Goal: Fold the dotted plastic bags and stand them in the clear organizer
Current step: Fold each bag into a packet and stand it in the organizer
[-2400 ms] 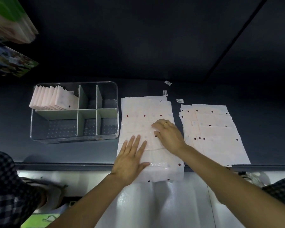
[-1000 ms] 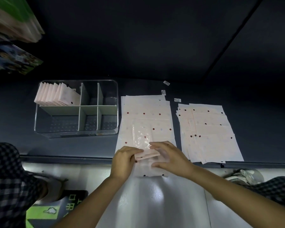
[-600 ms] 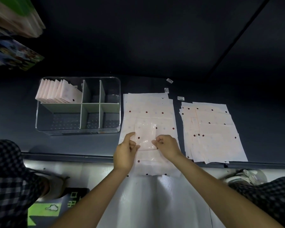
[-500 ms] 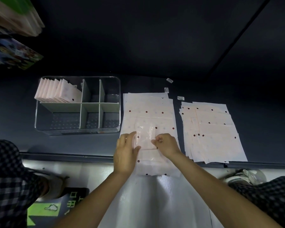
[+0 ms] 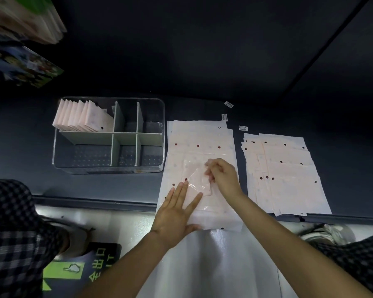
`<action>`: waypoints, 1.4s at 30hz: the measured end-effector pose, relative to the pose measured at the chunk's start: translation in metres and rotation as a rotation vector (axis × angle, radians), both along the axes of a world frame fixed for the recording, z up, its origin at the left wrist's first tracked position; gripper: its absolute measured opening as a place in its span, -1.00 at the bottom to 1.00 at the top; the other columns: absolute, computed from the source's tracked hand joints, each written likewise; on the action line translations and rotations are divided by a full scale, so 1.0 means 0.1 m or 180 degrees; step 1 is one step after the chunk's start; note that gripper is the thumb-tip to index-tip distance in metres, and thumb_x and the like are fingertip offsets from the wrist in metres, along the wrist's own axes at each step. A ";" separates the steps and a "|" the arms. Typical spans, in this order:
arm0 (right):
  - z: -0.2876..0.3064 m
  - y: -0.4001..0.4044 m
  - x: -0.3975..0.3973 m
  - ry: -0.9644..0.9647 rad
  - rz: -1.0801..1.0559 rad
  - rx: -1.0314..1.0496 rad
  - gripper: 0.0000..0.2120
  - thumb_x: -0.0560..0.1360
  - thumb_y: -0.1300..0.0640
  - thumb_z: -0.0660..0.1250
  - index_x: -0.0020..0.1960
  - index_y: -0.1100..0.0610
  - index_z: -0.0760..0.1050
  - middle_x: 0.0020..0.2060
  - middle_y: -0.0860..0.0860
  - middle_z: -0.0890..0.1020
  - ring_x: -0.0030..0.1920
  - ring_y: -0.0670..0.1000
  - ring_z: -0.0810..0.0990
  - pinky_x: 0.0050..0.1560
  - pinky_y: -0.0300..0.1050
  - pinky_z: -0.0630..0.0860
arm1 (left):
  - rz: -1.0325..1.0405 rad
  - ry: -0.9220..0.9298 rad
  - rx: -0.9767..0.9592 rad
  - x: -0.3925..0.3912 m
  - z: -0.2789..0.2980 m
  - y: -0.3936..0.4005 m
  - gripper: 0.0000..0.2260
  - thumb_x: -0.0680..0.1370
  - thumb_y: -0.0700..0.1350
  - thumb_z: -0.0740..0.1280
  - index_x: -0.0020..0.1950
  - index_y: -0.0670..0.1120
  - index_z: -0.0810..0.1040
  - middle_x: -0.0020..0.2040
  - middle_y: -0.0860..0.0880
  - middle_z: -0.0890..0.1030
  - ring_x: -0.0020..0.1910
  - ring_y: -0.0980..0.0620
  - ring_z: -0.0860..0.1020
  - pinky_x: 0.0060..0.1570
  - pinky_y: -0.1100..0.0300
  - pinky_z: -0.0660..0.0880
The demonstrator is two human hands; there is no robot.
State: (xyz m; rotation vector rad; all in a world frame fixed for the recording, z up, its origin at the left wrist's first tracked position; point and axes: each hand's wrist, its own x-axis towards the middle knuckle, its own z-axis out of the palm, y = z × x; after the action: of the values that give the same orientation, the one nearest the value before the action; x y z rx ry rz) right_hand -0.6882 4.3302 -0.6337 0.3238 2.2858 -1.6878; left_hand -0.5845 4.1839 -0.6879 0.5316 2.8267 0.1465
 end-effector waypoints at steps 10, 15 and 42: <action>-0.23 -0.34 -0.41 -0.1570 0.0441 -0.1878 -0.65 0.64 0.02 0.08 0.12 0.27 0.47 -0.01 0.17 0.65 0.00 0.07 0.67 -0.04 -0.17 0.62 | 0.0091 -0.0062 0.0120 0.01 -0.02 0.04 -0.22 0.49 0.39 0.03 0.41 0.18 -0.48 0.39 -0.22 -0.52 0.38 -0.18 -0.51 0.36 -0.03 -0.48; -0.20 -0.33 -0.53 -0.0804 -0.0082 -0.1572 -0.75 0.62 0.18 0.14 0.20 0.30 0.46 0.11 0.25 0.60 0.04 0.08 0.63 0.12 -0.15 0.54 | 0.0018 -0.0065 0.0070 -0.02 0.01 -0.02 -0.28 0.49 0.41 -0.05 0.46 0.19 -0.39 0.41 -0.19 -0.51 0.40 -0.13 -0.48 0.42 0.00 -0.40; 0.19 0.29 0.13 0.2757 0.2235 0.2696 -0.83 0.26 0.27 0.57 -0.19 0.16 0.64 -0.32 0.02 0.66 -0.36 0.03 0.64 -0.47 -0.20 0.54 | 0.0980 0.0266 0.1306 -0.48 0.43 -0.23 -0.77 0.60 -0.03 0.22 0.22 0.11 0.55 0.19 0.19 0.56 0.15 0.11 0.43 -0.08 0.26 0.38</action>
State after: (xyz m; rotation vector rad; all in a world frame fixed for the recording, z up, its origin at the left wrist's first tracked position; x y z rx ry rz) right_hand -0.6752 4.3592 -0.6146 -1.1394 3.0288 -0.4512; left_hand -0.6324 4.1605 -0.6449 0.1752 2.9502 0.7914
